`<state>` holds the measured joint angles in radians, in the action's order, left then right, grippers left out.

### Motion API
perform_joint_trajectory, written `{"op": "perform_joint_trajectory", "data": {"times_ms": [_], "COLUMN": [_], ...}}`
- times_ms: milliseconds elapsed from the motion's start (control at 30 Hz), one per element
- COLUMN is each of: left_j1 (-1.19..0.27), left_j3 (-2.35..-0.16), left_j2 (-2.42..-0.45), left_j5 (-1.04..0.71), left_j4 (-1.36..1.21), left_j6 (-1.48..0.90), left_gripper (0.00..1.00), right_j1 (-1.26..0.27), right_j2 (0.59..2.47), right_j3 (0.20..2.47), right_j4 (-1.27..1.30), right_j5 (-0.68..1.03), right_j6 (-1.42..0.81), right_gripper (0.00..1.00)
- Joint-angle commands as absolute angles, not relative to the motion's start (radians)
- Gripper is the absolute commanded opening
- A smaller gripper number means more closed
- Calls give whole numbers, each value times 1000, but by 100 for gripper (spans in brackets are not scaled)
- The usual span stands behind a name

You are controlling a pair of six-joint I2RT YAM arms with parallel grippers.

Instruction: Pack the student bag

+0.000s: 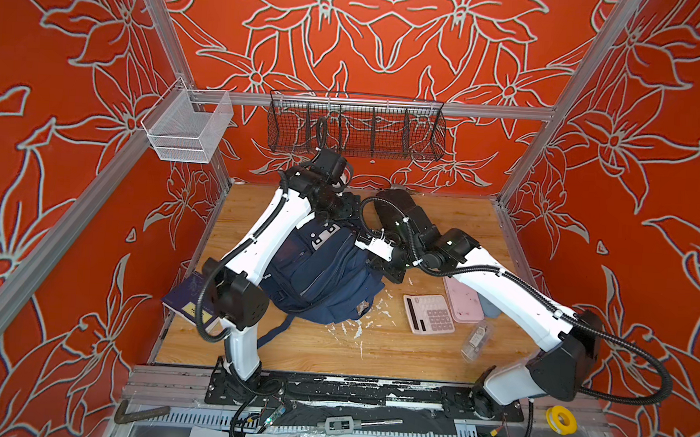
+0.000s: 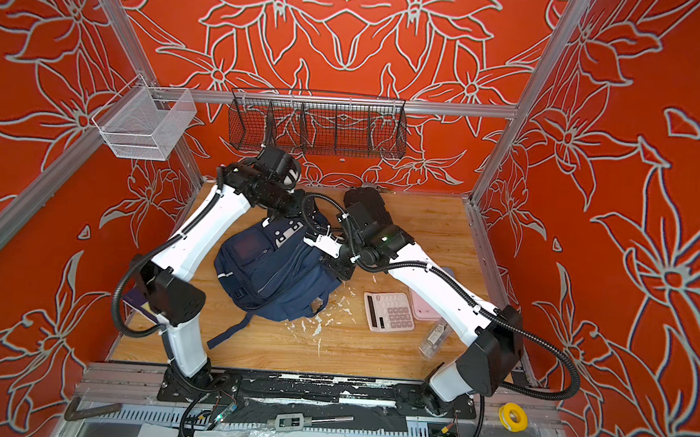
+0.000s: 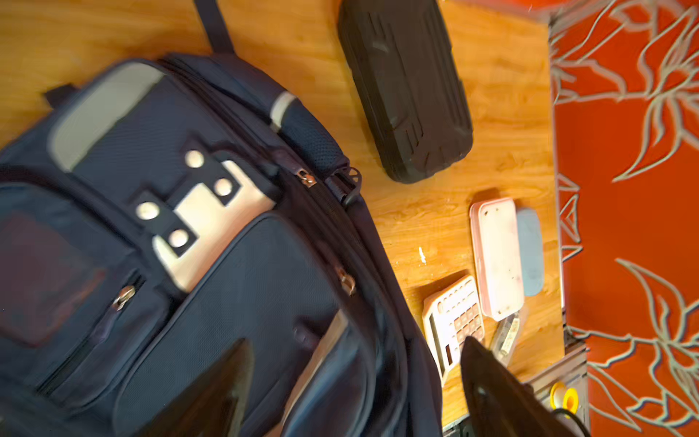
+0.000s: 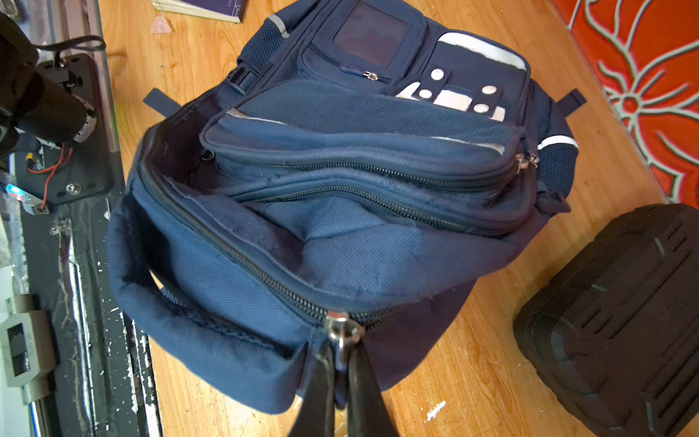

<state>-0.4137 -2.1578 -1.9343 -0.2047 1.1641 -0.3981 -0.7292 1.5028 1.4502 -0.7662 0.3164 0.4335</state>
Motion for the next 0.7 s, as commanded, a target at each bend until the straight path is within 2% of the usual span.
{"op": "perform_joint_trajectory", "data": {"times_ms": [0,167,433,667], "left_j1": [-468,-516,-579,-625], "left_j3": [-2285,-2422,-2378,-2328], "left_j2": [-2028,-2141,-2206,-2218], "left_j5": [-235,-255,-132,-115], "left_j4": [1333,1449,1533,1535], "left_j6": [-277,-193,-128,-94], "left_gripper": [87,88,87,83], "right_j1": [-749,-762,-774,-781], "right_j2": [1451,1455,1446,1445], "right_j3": [1436,1427,1405,1377], "right_j4": [-707,-733,-734,-727], "right_j5": [300,255,215,162], "right_j6": [490,496,504,514], "right_gripper": [0,0,0,0]}}
